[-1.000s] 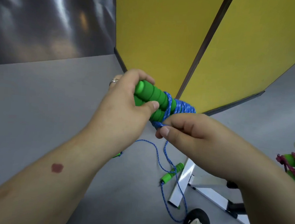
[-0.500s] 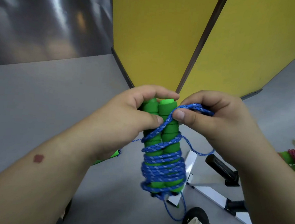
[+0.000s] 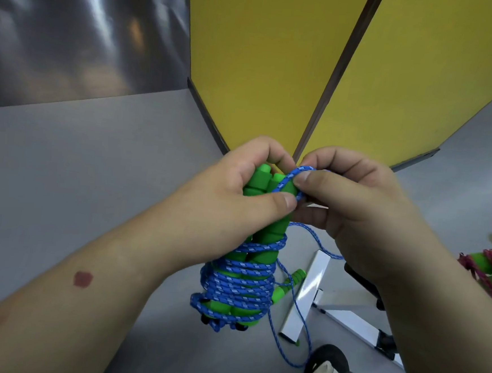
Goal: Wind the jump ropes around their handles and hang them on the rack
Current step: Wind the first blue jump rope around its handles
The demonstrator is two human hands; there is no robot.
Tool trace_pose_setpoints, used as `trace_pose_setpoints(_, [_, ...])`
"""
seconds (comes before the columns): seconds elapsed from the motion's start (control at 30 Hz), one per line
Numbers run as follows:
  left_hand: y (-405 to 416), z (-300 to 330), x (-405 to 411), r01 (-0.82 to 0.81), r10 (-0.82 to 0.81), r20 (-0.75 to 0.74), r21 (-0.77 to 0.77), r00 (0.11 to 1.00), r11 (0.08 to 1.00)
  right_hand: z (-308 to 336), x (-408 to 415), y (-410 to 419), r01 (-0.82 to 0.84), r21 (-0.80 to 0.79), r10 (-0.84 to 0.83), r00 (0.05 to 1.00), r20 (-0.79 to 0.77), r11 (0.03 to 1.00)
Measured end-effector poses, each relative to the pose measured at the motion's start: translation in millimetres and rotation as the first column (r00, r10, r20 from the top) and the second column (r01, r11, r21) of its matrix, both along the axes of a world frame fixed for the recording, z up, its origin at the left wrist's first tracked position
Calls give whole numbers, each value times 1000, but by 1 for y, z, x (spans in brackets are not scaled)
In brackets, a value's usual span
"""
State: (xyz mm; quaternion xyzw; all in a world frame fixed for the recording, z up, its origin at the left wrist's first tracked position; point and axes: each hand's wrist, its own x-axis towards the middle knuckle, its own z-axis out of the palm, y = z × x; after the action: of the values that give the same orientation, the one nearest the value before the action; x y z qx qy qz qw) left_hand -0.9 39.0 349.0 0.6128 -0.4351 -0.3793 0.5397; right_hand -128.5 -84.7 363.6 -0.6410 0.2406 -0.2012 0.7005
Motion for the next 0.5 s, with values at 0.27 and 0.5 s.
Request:
trace_pose_setpoints(0.27, [3,4,-2,-47,35,-105,-110,994,993,2,3,3,-9,293,33,996,-78,956])
trace_pose_setpoints(0.5, [0,0,-3,-236,149,-371,-201,917,951,3,4,5,-21,417,40,998,-39,909])
